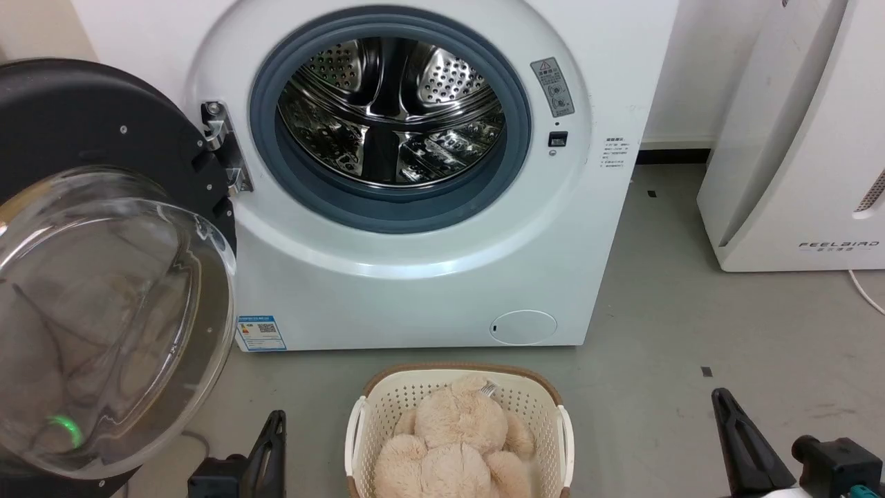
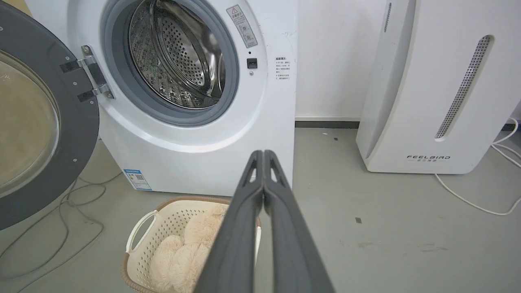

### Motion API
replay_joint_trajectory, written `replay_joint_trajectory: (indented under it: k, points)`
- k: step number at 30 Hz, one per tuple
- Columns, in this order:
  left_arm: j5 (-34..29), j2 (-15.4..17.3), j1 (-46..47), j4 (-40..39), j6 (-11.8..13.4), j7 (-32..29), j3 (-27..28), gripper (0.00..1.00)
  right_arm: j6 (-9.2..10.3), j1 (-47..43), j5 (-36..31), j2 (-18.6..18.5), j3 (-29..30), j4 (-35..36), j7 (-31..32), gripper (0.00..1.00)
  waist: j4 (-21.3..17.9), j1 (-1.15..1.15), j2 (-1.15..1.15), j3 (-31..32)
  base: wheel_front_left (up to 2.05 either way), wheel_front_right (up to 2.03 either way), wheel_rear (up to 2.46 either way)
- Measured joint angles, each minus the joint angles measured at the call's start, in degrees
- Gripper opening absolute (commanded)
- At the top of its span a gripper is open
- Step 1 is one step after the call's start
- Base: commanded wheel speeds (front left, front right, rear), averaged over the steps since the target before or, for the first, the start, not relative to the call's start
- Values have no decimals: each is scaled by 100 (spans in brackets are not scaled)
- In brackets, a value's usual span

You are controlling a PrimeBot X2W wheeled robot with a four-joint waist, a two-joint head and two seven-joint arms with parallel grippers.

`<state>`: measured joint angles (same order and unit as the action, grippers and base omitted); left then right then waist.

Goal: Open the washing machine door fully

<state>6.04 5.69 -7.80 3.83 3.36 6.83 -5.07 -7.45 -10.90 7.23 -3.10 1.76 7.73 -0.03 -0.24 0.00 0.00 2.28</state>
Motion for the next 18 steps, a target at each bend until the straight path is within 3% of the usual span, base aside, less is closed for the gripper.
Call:
replay_joint_trajectory:
  k: [18]
  points:
    - [-94, -81, 118, -63, -52, -127, 70, 0, 0, 203, -164, 1, -27, -143, 0, 0, 4, 0, 0, -42, 0, 0, 0]
